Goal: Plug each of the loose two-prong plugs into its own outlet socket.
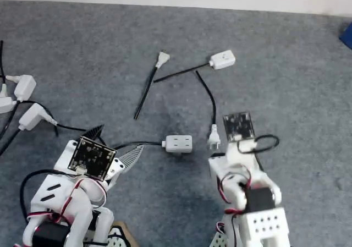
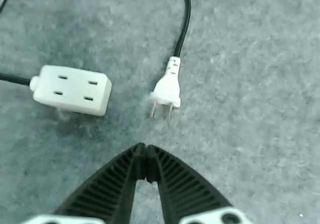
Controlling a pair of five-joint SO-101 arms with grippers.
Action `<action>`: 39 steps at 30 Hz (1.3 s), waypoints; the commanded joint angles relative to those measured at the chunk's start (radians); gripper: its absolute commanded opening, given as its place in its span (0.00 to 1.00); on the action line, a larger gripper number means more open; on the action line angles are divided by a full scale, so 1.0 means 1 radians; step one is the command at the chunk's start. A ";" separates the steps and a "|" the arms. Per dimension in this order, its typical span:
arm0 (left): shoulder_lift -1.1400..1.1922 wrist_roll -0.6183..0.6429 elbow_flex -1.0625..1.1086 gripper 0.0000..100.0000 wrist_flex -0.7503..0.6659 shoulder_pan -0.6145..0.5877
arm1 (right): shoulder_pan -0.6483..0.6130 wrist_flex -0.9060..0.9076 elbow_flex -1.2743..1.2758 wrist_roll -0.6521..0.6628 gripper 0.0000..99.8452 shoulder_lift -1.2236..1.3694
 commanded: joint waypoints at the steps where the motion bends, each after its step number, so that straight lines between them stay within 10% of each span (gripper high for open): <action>1: -0.001 -0.005 -0.036 0.33 0.006 0.013 | 0.013 -0.005 0.033 0.000 0.01 -0.111; 7: -0.001 -0.003 0.185 0.33 -0.020 0.013 | 0.013 -0.059 0.074 -0.002 0.01 -0.127; 17: -0.001 0.009 0.590 0.30 -0.462 0.019 | 0.013 -0.265 0.326 0.003 0.01 -0.130; 29: -0.001 0.074 0.085 0.28 -0.155 0.019 | 0.012 -0.259 0.403 0.005 0.01 -0.122; 39: -0.001 0.068 0.453 0.28 -0.308 0.024 | 0.013 -0.259 0.412 0.005 0.01 -0.122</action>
